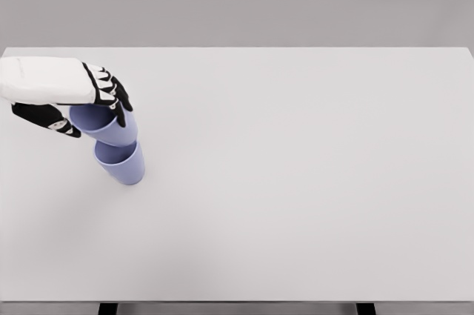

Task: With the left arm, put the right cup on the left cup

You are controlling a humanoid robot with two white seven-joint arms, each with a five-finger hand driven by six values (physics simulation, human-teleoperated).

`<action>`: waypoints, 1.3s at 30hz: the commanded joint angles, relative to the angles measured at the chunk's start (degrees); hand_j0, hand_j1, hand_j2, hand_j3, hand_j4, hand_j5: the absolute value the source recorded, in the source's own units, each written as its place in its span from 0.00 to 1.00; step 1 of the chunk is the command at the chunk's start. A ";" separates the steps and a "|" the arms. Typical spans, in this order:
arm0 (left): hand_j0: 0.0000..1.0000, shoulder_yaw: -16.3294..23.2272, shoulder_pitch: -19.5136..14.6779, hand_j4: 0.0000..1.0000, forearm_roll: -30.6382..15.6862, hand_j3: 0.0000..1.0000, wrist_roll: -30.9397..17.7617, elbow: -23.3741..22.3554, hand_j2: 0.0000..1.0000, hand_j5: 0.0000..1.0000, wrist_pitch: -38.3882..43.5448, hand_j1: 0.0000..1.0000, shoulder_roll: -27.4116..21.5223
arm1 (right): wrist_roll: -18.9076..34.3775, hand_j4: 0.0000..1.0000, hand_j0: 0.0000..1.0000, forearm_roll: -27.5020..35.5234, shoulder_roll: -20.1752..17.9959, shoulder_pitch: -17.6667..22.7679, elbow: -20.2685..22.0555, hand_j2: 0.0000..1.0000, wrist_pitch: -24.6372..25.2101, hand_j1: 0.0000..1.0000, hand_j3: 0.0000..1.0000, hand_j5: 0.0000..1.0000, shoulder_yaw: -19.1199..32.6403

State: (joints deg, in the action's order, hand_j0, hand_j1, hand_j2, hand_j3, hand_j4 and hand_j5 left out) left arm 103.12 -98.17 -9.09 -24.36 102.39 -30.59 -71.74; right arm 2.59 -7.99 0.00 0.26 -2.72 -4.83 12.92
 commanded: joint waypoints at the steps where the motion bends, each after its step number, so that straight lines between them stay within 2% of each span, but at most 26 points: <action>1: 0.64 -0.12 0.00 0.64 -0.14 0.64 -0.25 0.00 0.64 0.64 0.18 0.64 -0.06 | -0.04 1.00 1.00 -0.01 0.00 0.00 0.00 1.00 0.00 1.00 1.00 1.00 0.00; 19: 0.64 -0.03 0.17 0.64 0.21 0.64 -1.04 0.00 0.64 0.64 -0.08 0.64 -2.08 | -0.04 1.00 1.00 -0.01 0.00 0.00 0.00 1.00 0.00 1.00 1.00 1.00 0.00; 28: 0.64 0.06 0.17 0.64 0.56 0.64 -2.00 0.09 0.64 0.64 -3.51 0.64 -2.08 | 0.05 1.00 1.00 -0.01 0.00 0.00 0.00 1.00 0.00 1.00 1.00 1.00 0.00; 39: 0.64 0.06 0.35 0.64 0.56 0.64 -2.00 0.09 0.64 0.64 -3.34 0.64 -1.91 | 0.05 1.00 1.00 -0.01 0.00 0.00 0.00 1.00 0.00 1.00 1.00 1.00 0.00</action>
State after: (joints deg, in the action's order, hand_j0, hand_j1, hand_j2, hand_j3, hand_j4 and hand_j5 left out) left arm 103.31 -97.65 -8.17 -26.38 102.48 -34.11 -73.71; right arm 2.59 -7.99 0.00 0.26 -2.72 -4.83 12.92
